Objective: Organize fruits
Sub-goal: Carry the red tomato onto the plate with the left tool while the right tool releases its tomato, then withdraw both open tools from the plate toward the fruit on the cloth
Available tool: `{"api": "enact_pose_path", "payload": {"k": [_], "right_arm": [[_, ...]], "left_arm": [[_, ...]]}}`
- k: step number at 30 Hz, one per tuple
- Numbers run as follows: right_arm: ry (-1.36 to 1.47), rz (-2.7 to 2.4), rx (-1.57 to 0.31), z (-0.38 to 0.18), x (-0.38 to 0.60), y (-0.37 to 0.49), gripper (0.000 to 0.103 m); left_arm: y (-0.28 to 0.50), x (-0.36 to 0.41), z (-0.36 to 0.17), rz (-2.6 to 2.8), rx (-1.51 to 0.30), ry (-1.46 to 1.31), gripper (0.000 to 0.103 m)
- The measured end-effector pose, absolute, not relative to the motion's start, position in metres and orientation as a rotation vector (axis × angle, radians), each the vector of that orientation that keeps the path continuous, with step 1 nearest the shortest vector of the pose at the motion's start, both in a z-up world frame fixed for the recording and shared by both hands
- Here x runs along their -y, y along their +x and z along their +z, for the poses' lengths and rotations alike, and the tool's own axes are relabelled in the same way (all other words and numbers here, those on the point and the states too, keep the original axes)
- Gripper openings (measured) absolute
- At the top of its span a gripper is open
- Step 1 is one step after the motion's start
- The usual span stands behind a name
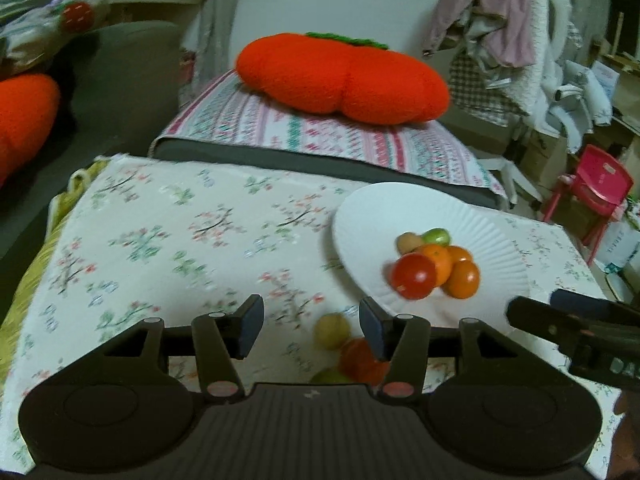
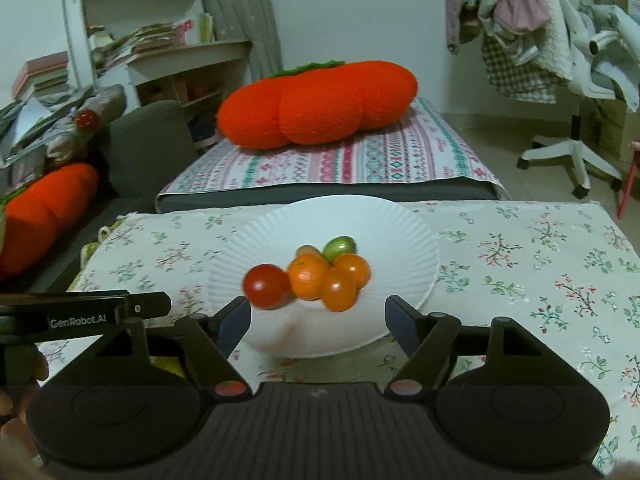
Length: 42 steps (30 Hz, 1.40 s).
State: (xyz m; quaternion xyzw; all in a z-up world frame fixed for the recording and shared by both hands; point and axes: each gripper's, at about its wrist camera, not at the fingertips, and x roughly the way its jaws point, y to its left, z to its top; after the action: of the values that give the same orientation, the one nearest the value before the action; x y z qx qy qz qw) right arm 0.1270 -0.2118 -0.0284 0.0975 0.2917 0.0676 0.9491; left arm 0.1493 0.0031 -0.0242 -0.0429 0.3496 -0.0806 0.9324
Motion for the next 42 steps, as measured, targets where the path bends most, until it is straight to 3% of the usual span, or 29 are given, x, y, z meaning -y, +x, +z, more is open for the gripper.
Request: {"api": "enact_pose_path", "payload": {"k": [32,35,37,42], "right_arm": [[-0.038,0.356,-0.69,-0.046,0.147,0.113,0.074],[-0.028,0.365,-0.708,-0.049,0.146,0.115,0.067],[-0.028,0.374,-0.715,-0.051,0.144,0.116,0.056],[-0.037,0.384,-0.744,-0.056,0.141,0.119,0.039]], "left_arm": [[0.131,-0.007,-0.033,-0.164,-0.788,-0.162,0.036],[0.131,-0.009,-0.033,-0.158,-0.785,-0.167,0.036],[0.132,-0.009,-0.033,-0.157,-0.788,-0.169,0.036],[0.132,-0.008,-0.033,-0.158,-0.789,-0.164,0.036]]}}
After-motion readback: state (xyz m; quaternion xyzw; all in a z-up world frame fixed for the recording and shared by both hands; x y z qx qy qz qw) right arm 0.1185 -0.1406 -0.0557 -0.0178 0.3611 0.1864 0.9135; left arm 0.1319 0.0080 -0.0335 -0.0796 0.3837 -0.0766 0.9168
